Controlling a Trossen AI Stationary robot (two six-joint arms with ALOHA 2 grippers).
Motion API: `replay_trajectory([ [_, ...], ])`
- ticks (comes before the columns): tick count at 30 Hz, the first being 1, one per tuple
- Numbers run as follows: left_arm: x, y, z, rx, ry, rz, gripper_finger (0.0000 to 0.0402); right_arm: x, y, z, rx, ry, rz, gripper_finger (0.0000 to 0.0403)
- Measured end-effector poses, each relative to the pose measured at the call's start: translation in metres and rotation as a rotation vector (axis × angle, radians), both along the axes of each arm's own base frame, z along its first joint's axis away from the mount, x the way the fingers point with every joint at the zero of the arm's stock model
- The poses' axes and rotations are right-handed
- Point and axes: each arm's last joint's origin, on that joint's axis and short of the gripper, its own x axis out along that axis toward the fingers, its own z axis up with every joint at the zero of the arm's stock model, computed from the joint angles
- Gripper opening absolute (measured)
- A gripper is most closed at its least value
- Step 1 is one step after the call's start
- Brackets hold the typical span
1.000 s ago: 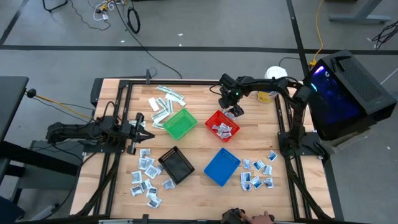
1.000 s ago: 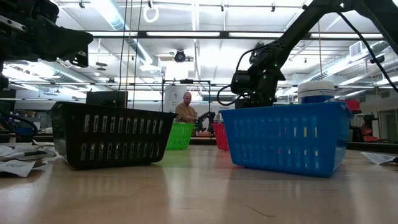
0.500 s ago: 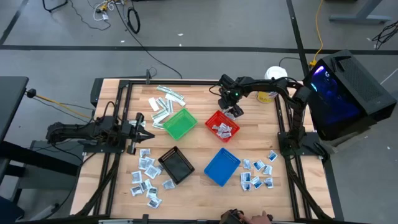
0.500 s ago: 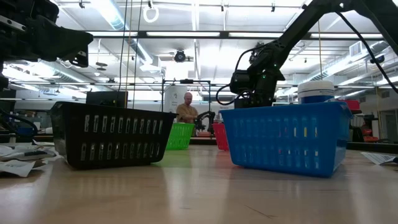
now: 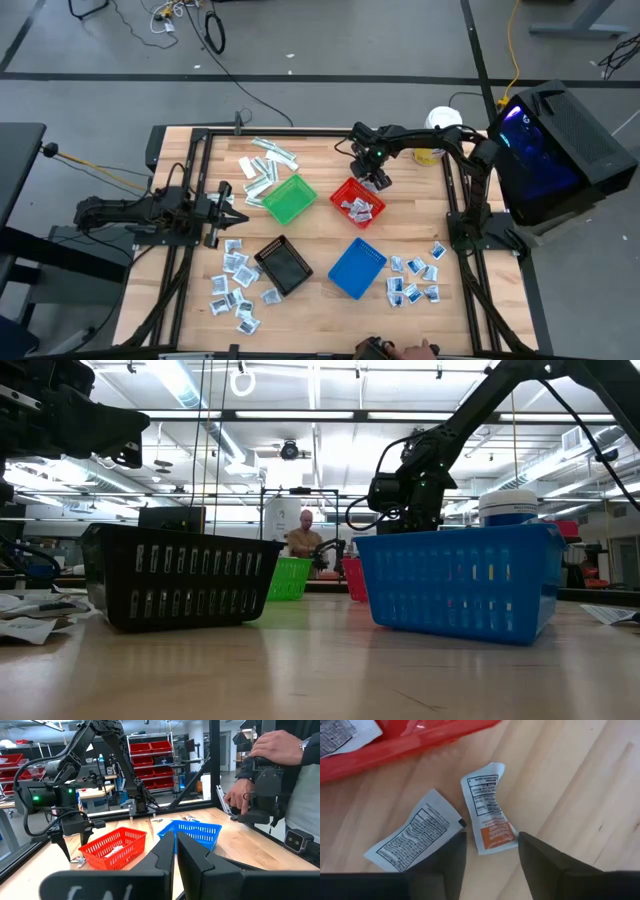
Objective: Pick & Place First Aid Supplies
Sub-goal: Put the orange ointment pack into the red bin
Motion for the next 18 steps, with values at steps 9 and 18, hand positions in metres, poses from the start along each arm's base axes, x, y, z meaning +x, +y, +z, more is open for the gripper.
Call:
replay_trajectory([
  [9, 0.0000, 0.0000, 0.0000, 0.000, 0.000, -0.001, 0.0025, 0.0000, -0.0004, -0.0002, -0.006, 0.003, 0.000, 0.0104],
  [18, 0.0000, 0.0000, 0.0000, 0.000, 0.000, 0.000, 0.0025, -0.0002, -0.0010, 0.0012, -0.020, 0.004, -0.020, 0.0077],
])
